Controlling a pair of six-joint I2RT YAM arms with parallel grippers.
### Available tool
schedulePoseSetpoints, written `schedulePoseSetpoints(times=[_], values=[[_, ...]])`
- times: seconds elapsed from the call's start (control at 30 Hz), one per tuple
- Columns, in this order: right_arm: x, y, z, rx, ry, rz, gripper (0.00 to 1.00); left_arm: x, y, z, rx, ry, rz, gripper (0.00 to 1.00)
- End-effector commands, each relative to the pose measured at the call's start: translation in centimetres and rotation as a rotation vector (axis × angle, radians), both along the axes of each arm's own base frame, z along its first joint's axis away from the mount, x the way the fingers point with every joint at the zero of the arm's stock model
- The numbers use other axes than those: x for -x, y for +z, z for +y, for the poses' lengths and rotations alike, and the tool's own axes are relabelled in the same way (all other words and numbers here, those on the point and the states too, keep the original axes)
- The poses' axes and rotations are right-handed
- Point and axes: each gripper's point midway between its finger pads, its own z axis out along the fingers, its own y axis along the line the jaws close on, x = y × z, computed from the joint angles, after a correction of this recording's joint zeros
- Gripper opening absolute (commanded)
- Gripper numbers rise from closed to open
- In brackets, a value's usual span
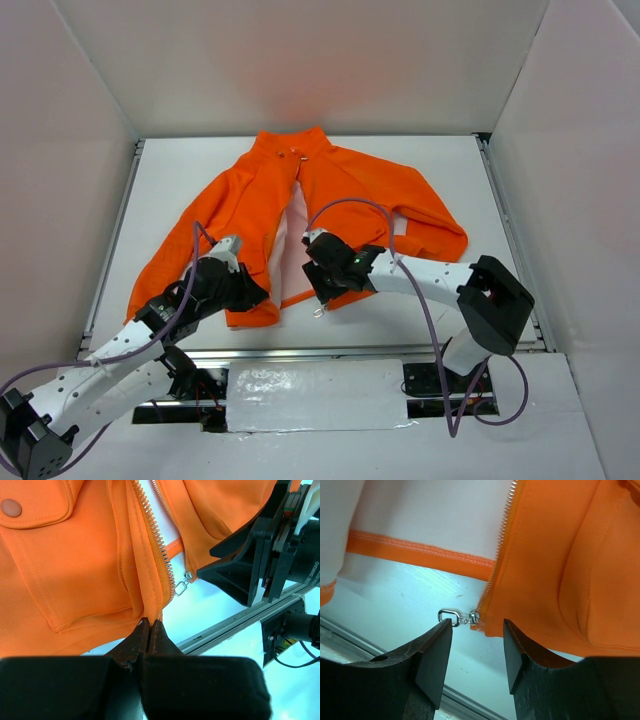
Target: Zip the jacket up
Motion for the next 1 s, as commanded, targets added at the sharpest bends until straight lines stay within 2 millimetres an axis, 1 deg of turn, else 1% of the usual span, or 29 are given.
schedulePoseSetpoints(times=[0.0,0.13,0.27,0.57,0.97], values=[[-0.5,-0.5,-0.8,0.022,-0.059,0.018,0.52,0.1,0.4,-0.3,0.010,-0.033,-0.028,0.00],[-0.8,-1.1,-1.6,0.018,-0.114,0.051,0.51,0.1,0.5,-0.2,0.007,-0.033,-0.028,0.00],[-0.6,-1.4,-1.8,0.000,-0.134,0.072,0.51,0.1,0.4,-0.2,0.007,-0.036,-0.028,0.00],[-0.1,-2.8,-2.3,0.023,-0.151,0.112,0.51,0.2,0.1,-0.4,0.008,-0.042,-0.023,0.00],[0.0,-5.0,-3.4,0.108,-0.199,0.139,0.49,0.3,0.0,-0.9,0.021,-0.071,-0.022,0.00]])
